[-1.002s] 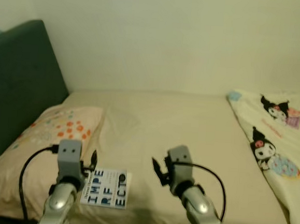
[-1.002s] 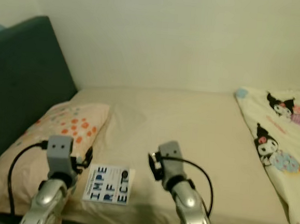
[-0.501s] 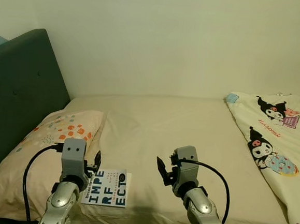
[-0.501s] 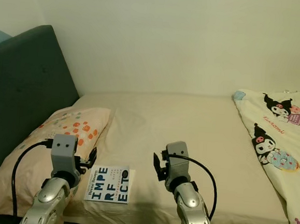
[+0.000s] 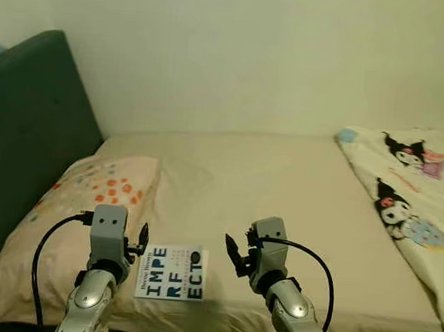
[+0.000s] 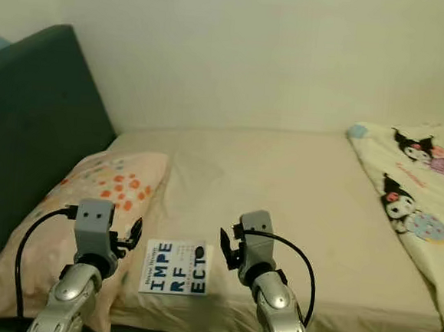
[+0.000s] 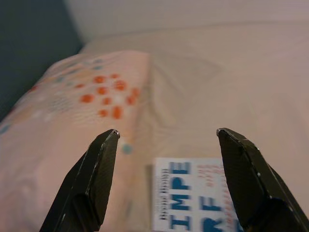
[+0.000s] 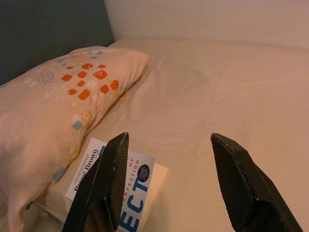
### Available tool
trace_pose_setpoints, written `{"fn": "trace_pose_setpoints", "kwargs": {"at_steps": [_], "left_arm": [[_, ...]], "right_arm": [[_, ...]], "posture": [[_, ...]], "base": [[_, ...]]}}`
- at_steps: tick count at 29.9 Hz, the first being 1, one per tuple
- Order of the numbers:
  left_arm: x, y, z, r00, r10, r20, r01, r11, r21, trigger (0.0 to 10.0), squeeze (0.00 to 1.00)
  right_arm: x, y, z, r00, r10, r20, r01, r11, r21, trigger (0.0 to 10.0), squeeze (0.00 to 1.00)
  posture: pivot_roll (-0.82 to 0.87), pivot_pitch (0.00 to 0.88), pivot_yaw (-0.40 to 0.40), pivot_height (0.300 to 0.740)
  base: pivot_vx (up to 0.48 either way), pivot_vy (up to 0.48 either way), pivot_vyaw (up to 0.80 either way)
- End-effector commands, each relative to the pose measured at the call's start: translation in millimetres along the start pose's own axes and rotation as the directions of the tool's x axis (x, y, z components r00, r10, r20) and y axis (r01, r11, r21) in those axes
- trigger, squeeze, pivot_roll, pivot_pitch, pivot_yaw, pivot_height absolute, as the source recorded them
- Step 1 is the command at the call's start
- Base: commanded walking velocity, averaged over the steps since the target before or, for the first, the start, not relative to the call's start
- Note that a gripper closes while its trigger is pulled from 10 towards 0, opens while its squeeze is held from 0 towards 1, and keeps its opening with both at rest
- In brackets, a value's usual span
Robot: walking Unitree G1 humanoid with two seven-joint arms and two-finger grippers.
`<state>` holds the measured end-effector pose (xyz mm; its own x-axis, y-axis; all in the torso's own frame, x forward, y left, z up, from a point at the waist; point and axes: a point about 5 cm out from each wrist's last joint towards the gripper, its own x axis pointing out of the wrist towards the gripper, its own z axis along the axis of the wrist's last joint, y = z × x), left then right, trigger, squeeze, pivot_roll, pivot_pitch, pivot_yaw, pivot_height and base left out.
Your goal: Clean up the room
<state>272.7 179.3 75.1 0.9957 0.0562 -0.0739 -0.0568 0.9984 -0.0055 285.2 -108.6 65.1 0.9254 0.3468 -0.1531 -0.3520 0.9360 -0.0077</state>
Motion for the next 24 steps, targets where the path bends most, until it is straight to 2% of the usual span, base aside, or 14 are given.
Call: {"fn": "trace_pose_setpoints", "kwargs": {"at_steps": [1,8,9,11,24], "left_arm": [[-1.6,3.0,1.5,1.0,0.014,0.01,-0.014,1.0,-0.01,10.0,0.0],[-4.0,2.7,0.8,1.0,0.03,0.006,-0.03,0.999,0.011,10.0,0.0],[-4.0,2.7,-2.0,0.999,0.041,-0.016,-0.041,0.999,-0.036,10.0,0.0],[-3.9,2.9,-3.8,0.998,0.049,-0.035,-0.051,0.997,-0.062,10.0,0.0],[-2.7,6.3,-6.9,0.996,0.069,-0.058,-0.071,0.997,-0.028,10.0,0.0]], "right_arm": [[-0.6,1.2,0.5,1.0,0.004,0.009,-0.004,1.0,0.014,10.0,0.0],[-0.2,2.8,0.7,1.0,0.011,0.009,-0.011,1.0,0.024,10.0,0.0],[-0.6,2.7,0.1,1.0,0.012,0.005,-0.012,1.0,0.023,10.0,0.0],[-1.1,2.6,-0.3,1.0,0.013,0.002,-0.013,1.0,0.023,10.0,0.0],[-3.3,2.2,-3.3,0.999,0.03,-0.016,-0.029,0.999,0.022,10.0,0.0]], "posture": [[-0.04,0.038,0.049,0.74],[-0.04,0.04,0.048,0.74],[-0.04,0.04,0.048,0.74],[-0.04,0.04,0.048,0.74],[-0.05,0.031,0.046,0.74]], "base": [[0.0,-0.48,0.0],[0.0,-0.48,0.0],[0.0,0.0,0.0],[0.0,0.0,0.0],[0.0,0.0,0.0]]}}
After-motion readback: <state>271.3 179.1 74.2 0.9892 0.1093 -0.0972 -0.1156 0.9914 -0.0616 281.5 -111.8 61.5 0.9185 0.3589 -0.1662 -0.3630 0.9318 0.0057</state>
